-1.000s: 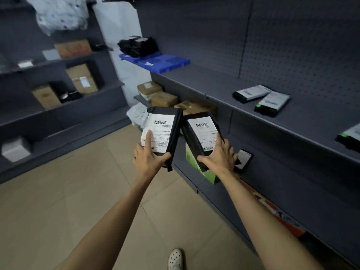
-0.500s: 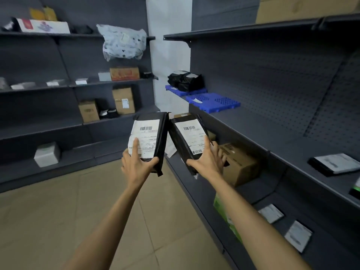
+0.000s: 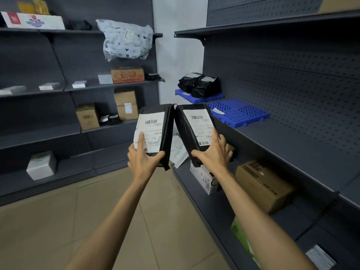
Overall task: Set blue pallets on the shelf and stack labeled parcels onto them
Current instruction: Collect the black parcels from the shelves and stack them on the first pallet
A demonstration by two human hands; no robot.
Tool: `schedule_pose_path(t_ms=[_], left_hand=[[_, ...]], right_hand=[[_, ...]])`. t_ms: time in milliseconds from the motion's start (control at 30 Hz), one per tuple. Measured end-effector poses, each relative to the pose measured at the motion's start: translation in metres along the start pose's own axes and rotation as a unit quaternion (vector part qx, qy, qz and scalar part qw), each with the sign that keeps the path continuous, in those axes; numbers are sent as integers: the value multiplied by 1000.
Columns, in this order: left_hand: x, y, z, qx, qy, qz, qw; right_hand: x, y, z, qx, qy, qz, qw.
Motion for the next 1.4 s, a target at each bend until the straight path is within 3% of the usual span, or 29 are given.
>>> schedule_pose_path(t_ms=[533,800,1100,1400], left_hand=[[26,170,297,28,31,-34,999],[30,242,412,18,44,-70,996],[43,327,573,-47,93,-80,991],[76,418,722,-168,134,-30,976]], right_hand=[[-40,67,338,29,-32,54,998],[-54,94,454,39,-30,68,996],[-77,115,584,87,25,79,993],[-95,128,691,120,128,51,983]])
Point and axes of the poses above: each hand's wrist, its own z-axis towards the middle knuckle, its own y-axis out of the palm, x = y × z, the point moved 8 cm from there along z, towards the middle knuckle, and after that the axes turned 13 degrees about -z, right-handed, at the moved point
